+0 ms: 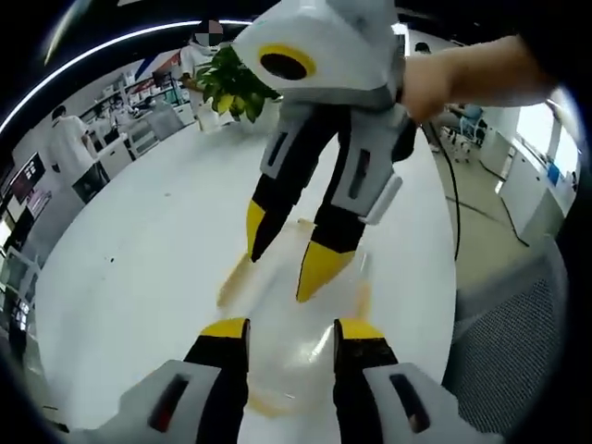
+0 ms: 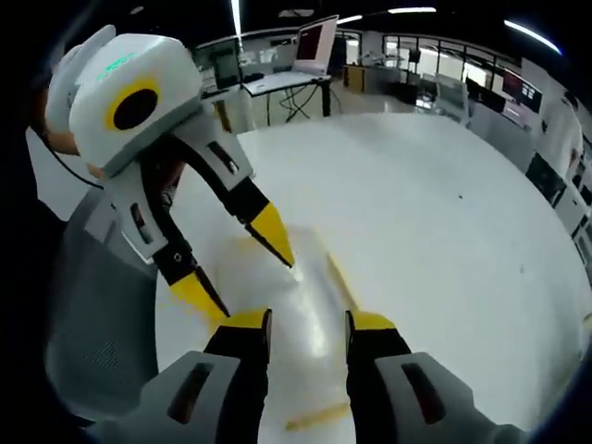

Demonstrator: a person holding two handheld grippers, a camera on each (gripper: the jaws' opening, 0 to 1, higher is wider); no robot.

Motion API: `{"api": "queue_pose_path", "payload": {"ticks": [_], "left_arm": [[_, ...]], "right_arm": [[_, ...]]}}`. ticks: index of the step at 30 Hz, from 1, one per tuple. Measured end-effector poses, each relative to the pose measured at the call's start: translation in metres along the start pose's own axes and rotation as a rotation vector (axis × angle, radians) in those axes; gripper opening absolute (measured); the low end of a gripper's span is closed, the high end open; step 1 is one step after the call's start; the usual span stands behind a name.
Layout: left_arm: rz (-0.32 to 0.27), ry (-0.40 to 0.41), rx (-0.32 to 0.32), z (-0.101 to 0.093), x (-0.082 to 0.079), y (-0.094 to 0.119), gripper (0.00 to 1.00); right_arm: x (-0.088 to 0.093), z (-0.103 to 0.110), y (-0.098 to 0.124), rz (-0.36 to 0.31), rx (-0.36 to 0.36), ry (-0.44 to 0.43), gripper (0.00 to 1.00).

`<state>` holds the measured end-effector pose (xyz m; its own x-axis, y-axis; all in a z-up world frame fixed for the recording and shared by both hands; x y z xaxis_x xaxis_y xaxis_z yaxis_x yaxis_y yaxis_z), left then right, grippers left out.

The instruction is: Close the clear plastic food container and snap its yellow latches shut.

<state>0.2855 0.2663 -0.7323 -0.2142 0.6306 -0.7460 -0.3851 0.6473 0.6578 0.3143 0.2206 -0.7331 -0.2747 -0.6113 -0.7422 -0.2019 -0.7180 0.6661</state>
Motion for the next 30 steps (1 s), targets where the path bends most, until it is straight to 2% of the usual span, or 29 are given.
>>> {"api": "queue_pose_path", "payload": {"ticks": [3,6,7,11,14,18,21,23,26,30], "left_arm": [[-0.005,-0.002,0.009,-0.006,0.000,0.000,0.32],[-0.034,-0.028,-0.006,-0.010,-0.004,-0.001,0.50],[-0.034,-0.030,0.000,-0.012,-0.004,-0.002,0.53],[0.003,-0.084,0.011,-0.018,0.002,-0.006,0.53],[0.008,-0.104,0.007,-0.022,0.003,-0.008,0.52],[0.021,-0.148,0.008,-0.026,0.003,-0.013,0.52],[0.038,-0.209,-0.009,-0.024,0.003,-0.016,0.52],[0.041,-0.216,-0.007,-0.025,0.005,-0.017,0.50],[0.076,-0.250,-0.005,-0.025,0.013,-0.021,0.50],[0.066,-0.260,-0.010,-0.025,0.010,-0.020,0.49]], "right_arm": [[-0.004,-0.001,-0.002,0.002,-0.008,0.011,0.29],[-0.003,-0.003,-0.004,0.019,-0.019,0.023,0.29],[-0.004,-0.004,-0.004,0.020,-0.020,0.032,0.29],[-0.004,-0.007,-0.006,0.039,-0.044,0.041,0.30],[-0.004,-0.008,-0.007,0.083,-0.052,0.108,0.31],[-0.005,-0.010,-0.010,0.114,-0.085,0.131,0.32],[-0.006,-0.011,-0.013,0.142,-0.114,0.126,0.36],[-0.011,-0.013,-0.015,0.147,-0.123,0.128,0.36],[-0.011,-0.015,-0.020,0.179,-0.149,0.124,0.36],[-0.007,-0.016,-0.024,0.227,-0.189,0.123,0.40]]}}
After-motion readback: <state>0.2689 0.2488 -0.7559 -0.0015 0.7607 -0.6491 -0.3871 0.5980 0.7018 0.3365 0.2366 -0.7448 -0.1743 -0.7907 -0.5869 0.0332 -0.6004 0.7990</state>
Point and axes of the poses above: the point that each gripper's makers call its tool centre point, and the gripper's own axes: y roughly backward along the fingers, z roughly to its left, x roughly out of its underside, the point moved 3 cm from there along y, roughly backward along the fingers, and after that the axes turned 6 degrees about -z, right-handed, at the moved point
